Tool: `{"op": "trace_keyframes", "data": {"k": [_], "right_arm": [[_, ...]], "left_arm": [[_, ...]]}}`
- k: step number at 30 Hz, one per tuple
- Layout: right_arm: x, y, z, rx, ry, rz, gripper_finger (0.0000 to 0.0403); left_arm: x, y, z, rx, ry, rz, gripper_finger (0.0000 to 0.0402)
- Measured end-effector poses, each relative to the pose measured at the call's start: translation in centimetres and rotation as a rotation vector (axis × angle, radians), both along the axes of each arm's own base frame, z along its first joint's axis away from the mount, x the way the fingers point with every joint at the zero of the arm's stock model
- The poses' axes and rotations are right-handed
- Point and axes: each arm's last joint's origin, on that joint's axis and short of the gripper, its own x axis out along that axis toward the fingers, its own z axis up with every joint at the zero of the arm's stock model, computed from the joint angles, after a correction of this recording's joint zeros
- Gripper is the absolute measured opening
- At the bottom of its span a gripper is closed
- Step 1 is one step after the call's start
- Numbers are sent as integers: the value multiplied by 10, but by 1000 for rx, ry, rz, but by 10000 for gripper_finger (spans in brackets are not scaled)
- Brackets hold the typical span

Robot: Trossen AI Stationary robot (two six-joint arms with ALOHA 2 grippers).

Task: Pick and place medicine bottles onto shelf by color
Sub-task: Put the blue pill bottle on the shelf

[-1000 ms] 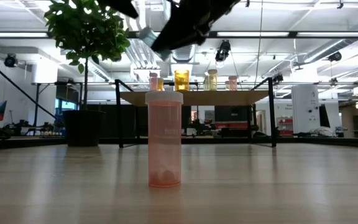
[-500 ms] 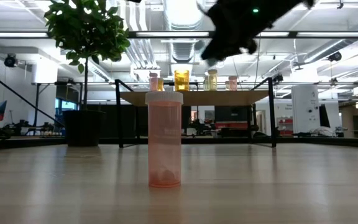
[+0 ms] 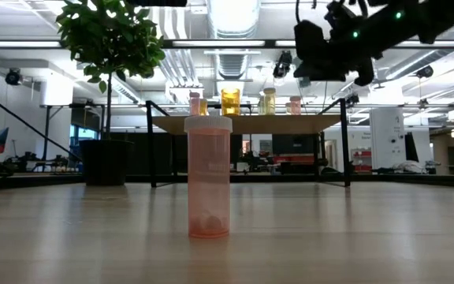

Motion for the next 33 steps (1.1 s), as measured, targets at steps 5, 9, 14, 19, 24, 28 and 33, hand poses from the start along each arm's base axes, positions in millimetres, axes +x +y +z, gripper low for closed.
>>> {"op": "trace_keyframes", "data": {"k": [5, 9, 14, 19, 24, 28, 33], "right_arm": [[0, -3, -11, -43, 18, -123, 98], [6, -7, -17, -48, 33, -178, 100], [18, -12, -22, -52, 52, -211, 100], [22, -13, -30, -82, 91, -294, 102], [23, -15, -36, -80, 97, -315, 100], [24, -21, -42, -63, 78, -341, 102], [25, -27, -44, -61, 77, -362, 103]], "left_arm": [[-1, 0, -7, 1, -7, -1, 285], [-2, 0, -8, 2, -3, -1, 285], [-2, 1, -8, 6, 1, 1, 285], [-2, 1, -11, 8, 10, 2, 285], [-2, 1, -13, 10, 15, 2, 285], [-2, 1, -13, 23, 17, 0, 285], [-2, 1, -12, 27, 10, 3, 285]]}}
